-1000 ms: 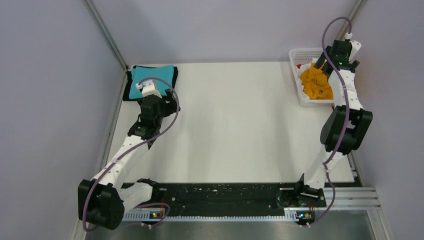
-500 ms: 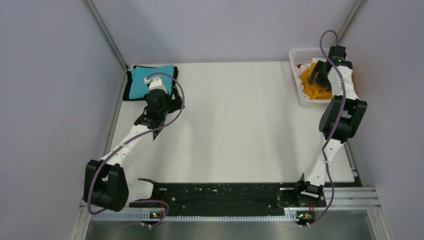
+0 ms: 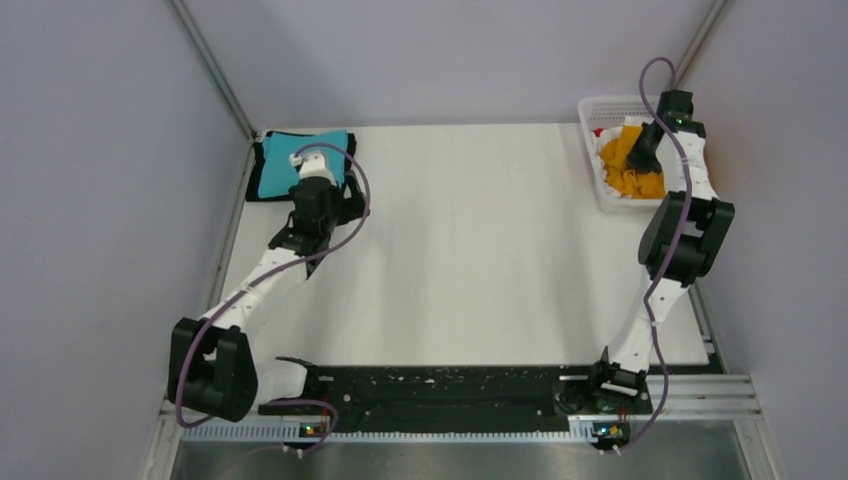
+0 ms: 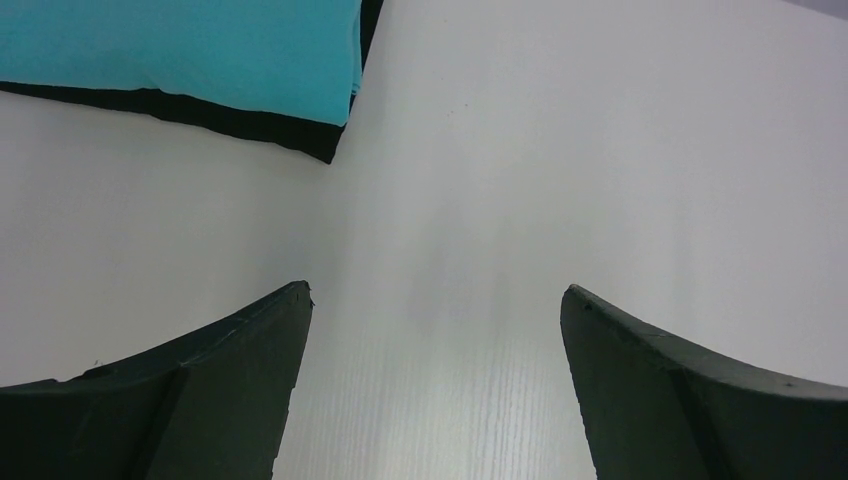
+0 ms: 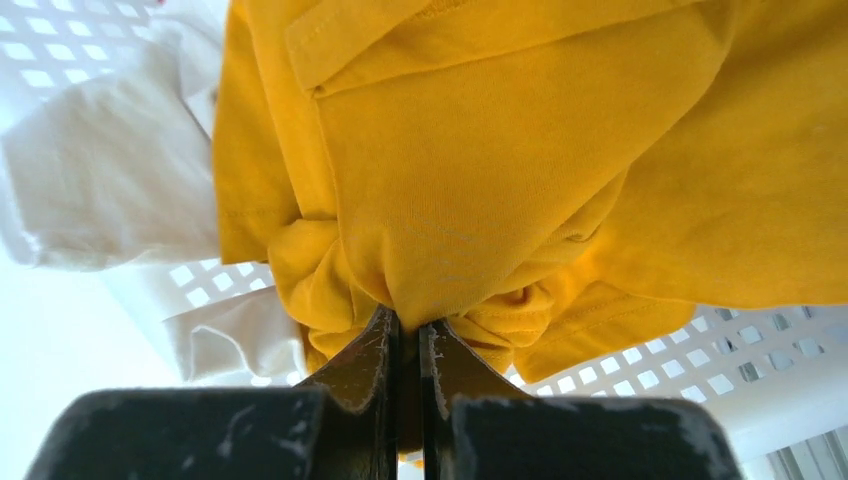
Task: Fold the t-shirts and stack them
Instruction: Grab crumpled tshirt from bin with the right arm, then move the tshirt to the center of the board, then flatten out the tshirt
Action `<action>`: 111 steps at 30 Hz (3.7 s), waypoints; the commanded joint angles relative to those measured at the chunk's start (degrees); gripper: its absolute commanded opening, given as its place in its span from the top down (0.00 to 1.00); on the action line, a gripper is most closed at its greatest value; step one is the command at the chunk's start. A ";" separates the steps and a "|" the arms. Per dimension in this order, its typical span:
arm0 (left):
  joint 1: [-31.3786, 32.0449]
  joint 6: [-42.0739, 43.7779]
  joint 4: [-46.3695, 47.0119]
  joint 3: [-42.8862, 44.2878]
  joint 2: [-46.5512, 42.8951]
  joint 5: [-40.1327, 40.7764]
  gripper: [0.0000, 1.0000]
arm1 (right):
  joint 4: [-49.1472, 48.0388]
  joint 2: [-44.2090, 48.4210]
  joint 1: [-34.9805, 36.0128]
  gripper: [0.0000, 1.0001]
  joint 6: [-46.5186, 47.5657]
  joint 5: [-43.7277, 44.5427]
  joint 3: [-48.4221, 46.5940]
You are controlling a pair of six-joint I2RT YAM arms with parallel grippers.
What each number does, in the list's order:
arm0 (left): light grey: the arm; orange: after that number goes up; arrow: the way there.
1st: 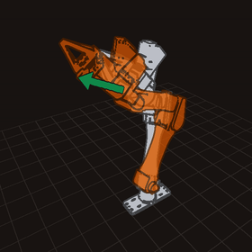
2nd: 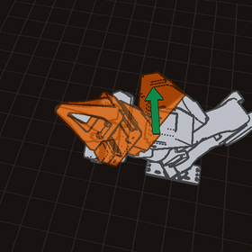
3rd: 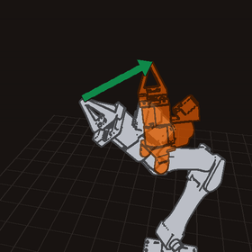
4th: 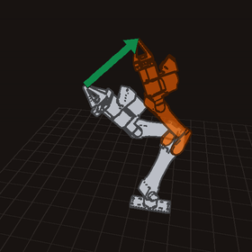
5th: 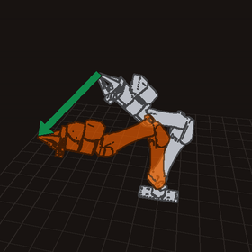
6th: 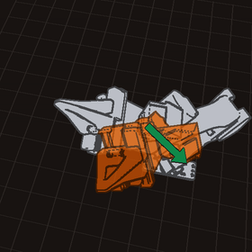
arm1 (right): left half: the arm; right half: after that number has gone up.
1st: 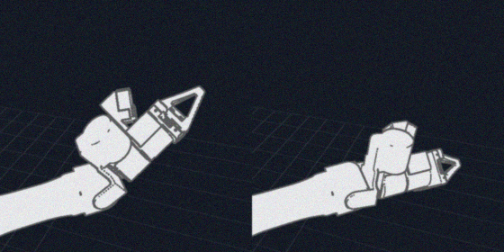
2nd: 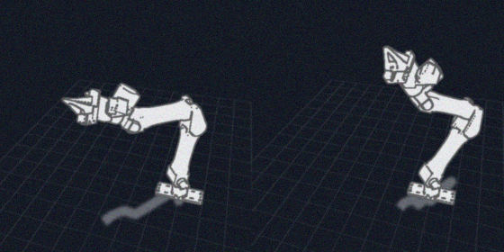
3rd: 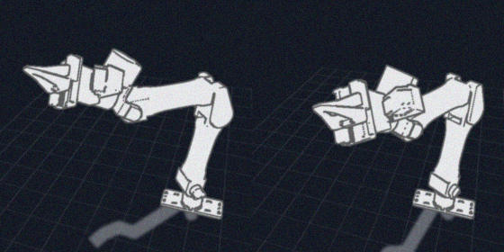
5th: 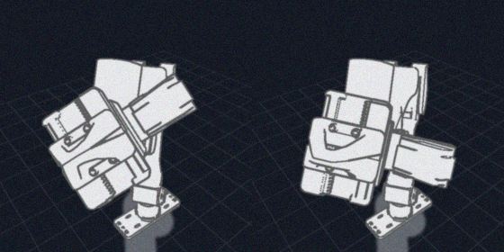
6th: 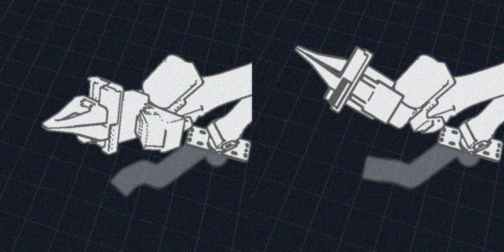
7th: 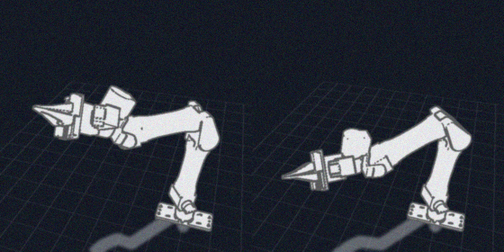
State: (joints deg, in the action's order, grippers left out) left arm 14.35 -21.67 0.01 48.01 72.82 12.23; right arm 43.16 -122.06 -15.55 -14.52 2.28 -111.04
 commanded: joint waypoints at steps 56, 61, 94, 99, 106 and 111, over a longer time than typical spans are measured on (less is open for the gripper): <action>-3.05 -13.65 -12.25 3.10 -5.26 6.63 0.01 | -20.81 44.16 33.75 0.15 27.25 9.66 48.23; -5.02 -12.28 -14.01 13.08 9.01 -2.71 0.01 | -22.24 42.43 33.74 0.03 21.68 15.45 47.54; -2.40 4.88 -24.13 74.45 66.15 -20.06 0.09 | -34.30 25.93 49.14 0.14 1.26 -2.85 47.05; -2.32 4.71 -25.66 75.13 68.13 -20.28 0.23 | -34.54 23.04 49.19 0.22 -0.47 0.19 45.69; -2.22 5.58 -28.73 73.97 67.94 -20.40 0.98 | -35.11 20.85 49.21 0.42 -2.07 -1.52 44.24; -2.36 3.72 -21.74 63.86 61.13 -20.15 1.00 | -35.64 21.09 49.22 0.72 -2.59 -0.02 44.67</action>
State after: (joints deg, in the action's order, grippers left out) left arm 12.25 -16.75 -26.30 118.93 140.53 -7.97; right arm 9.41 -100.99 32.86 -15.92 0.62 -64.20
